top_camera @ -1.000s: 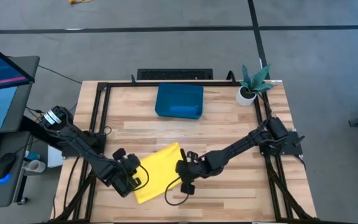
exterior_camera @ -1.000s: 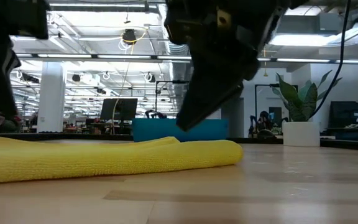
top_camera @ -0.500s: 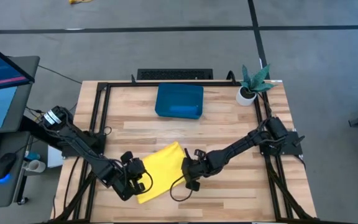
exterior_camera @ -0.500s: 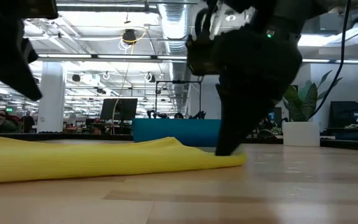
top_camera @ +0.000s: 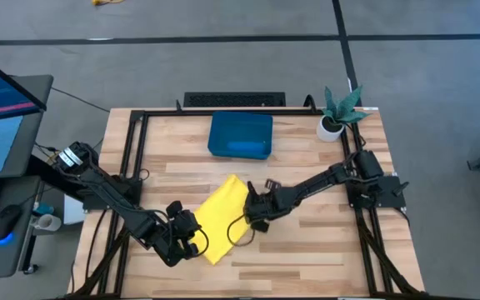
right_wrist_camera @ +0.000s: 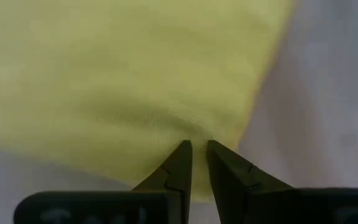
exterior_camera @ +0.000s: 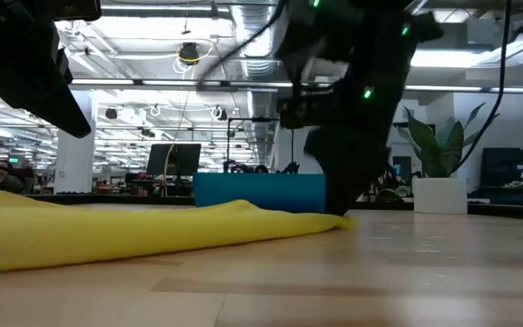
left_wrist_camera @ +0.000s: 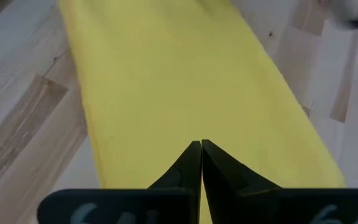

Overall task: Roll microfiber towels into tight, uniform cylinder then place into a basket
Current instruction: Roll the yellow microfiber cloth

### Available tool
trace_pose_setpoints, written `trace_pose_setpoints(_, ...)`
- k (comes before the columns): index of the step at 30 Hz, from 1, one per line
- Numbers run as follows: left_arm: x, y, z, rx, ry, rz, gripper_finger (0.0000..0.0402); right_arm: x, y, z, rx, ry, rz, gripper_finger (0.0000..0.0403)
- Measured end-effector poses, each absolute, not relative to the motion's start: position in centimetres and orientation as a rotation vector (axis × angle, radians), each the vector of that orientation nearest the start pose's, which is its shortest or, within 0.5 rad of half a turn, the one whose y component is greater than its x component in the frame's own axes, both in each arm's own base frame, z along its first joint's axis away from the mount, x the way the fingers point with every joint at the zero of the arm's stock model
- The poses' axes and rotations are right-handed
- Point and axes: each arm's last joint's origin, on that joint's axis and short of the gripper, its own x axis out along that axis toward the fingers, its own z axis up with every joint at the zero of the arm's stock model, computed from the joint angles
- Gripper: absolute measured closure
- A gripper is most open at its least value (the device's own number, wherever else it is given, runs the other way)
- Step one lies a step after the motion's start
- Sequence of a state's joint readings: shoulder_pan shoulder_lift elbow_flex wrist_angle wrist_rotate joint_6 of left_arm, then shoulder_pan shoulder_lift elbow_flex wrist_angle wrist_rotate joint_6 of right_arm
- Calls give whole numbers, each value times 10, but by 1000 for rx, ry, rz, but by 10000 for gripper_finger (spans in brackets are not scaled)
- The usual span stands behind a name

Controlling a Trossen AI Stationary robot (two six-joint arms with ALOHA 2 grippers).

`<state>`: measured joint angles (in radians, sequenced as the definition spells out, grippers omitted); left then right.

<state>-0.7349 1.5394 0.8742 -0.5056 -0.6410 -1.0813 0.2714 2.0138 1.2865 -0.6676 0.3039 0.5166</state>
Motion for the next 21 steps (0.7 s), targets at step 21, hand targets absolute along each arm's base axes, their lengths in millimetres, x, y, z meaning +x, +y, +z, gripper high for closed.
trace_pose_setpoints(21, 213, -170, 177, -204, 844, 394, 397, 374, 147, 164, 86, 915, -213, 328)
